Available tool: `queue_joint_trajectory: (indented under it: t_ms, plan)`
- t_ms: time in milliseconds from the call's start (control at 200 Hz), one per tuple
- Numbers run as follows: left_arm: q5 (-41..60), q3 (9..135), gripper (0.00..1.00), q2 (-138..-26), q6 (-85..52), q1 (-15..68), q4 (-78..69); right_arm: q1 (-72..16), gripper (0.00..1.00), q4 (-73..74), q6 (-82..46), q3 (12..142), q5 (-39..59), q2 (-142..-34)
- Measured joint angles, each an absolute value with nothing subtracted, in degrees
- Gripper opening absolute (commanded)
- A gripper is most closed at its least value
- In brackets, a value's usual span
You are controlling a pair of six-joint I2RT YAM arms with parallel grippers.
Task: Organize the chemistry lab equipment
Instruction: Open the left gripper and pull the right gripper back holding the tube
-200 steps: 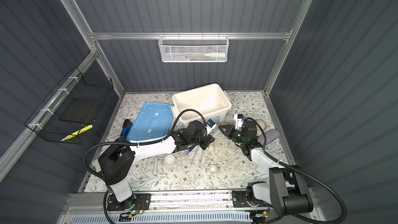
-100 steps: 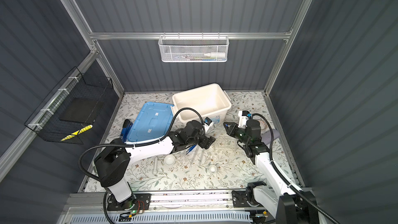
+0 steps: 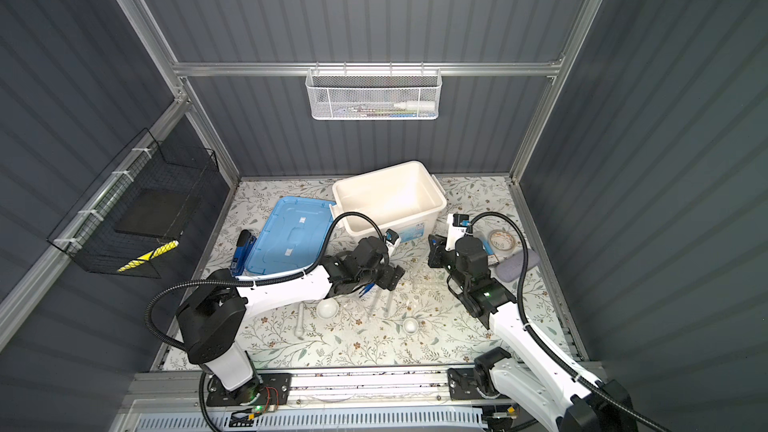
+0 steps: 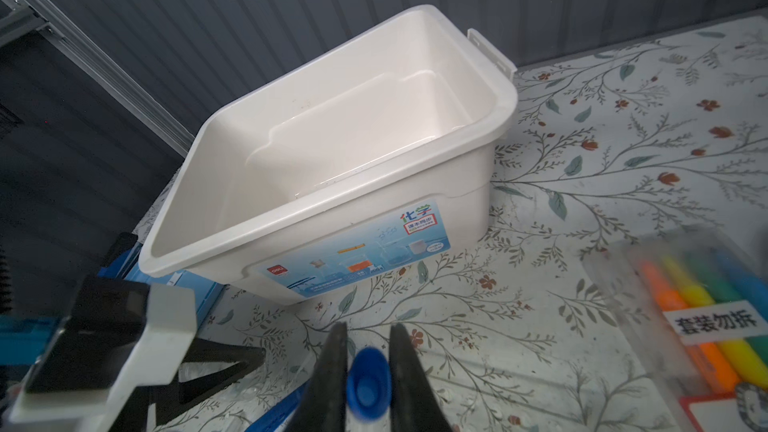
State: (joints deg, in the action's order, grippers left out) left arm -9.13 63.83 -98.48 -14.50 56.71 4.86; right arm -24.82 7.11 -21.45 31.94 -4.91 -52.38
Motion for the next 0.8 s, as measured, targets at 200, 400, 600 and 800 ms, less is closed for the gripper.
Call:
queue_joint_trajectory:
  t_ms: [200, 400, 600, 800]
  plan:
    - [-10.63, 63.90, 0.83, -98.54, -16.64, 56.71, 8.21, -30.55, 0.13, 11.07, -15.09, 31.94, -13.37, -52.47]
    - [-11.81, 65.65, 0.83, -100.01, -17.85, 56.71, 11.79, -35.57, 0.13, 15.51, -9.04, 31.88, -19.27, -54.59]
    - [-12.25, 66.39, 0.83, -100.57, -18.79, 56.71, 14.20, -36.56, 0.12, 17.54, -6.57, 30.52, -21.67, -55.96]
    - [-12.27, 66.39, 0.83, -100.64, -19.20, 56.71, 14.98, -36.60, 0.12, 18.26, -5.98, 29.43, -22.41, -57.01]
